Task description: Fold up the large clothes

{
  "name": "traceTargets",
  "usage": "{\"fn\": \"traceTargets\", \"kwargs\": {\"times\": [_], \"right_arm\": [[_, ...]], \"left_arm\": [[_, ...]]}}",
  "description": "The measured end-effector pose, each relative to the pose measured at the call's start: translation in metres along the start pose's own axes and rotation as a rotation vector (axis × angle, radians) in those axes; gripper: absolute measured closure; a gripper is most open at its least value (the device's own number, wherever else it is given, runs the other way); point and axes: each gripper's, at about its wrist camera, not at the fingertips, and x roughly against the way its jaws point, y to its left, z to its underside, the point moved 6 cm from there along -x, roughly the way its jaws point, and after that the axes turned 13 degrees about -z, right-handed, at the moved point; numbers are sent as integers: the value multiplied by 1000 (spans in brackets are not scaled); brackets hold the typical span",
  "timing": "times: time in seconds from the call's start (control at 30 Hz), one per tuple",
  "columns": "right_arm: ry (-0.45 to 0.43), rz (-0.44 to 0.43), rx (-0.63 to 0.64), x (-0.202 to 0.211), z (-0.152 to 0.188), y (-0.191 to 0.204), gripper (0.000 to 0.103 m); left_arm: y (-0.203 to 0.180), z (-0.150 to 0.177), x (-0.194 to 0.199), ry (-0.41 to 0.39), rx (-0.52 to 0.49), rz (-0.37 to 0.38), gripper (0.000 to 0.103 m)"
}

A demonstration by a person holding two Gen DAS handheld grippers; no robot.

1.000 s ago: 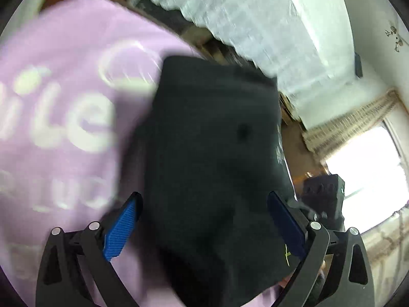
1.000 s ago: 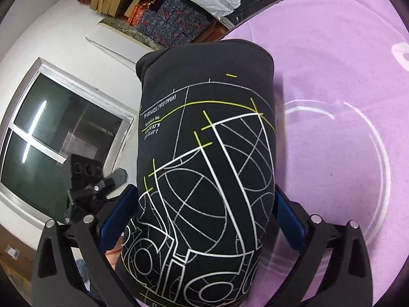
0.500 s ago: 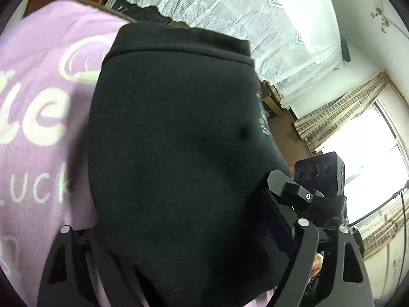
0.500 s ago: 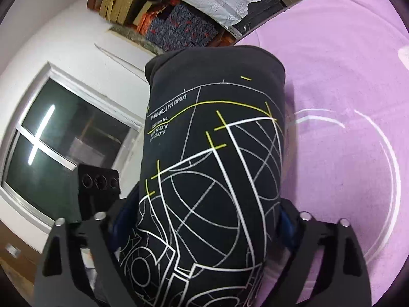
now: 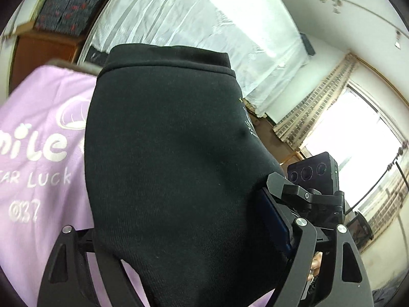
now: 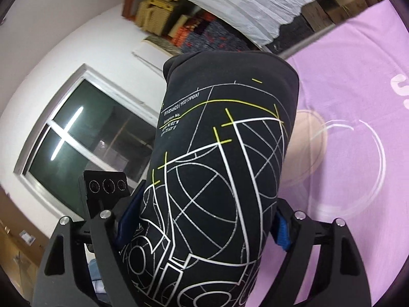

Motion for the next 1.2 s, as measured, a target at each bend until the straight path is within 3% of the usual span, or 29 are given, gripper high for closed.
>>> {"fn": "traceTargets", "kwargs": {"times": [0.17, 0.33, 0.53, 0.63, 0.7, 0.83, 1.0, 1.1, 1.2], "right_arm": [[0, -12, 61, 30, 39, 48, 23], [22, 3, 67, 48, 83, 59, 23], [67, 50, 42, 58, 132, 37, 23], [124, 157, -26, 56, 157, 0, 22], [154, 246, -51, 55, 170, -23, 24], [158, 225, -86, 57, 177, -26, 23], [125, 318, 27, 70, 177, -3, 17], [63, 367, 99, 93, 175, 19, 13], [10, 419, 148, 116, 176, 42, 8]], "left_arm": [[-31, 35, 40, -35, -35, -5, 19], [-40, 84, 54, -3, -47, -32, 20], [-19, 143, 30, 87, -52, -107, 21], [-3, 177, 0, 203, -97, -224, 19], [2, 187, -5, 210, -77, -232, 16], [6, 190, -1, 219, -29, -218, 15], [8, 194, 22, 152, -39, -302, 16], [0, 193, 48, 76, -94, -471, 16], [-23, 189, 74, -22, -165, -565, 10]]}}
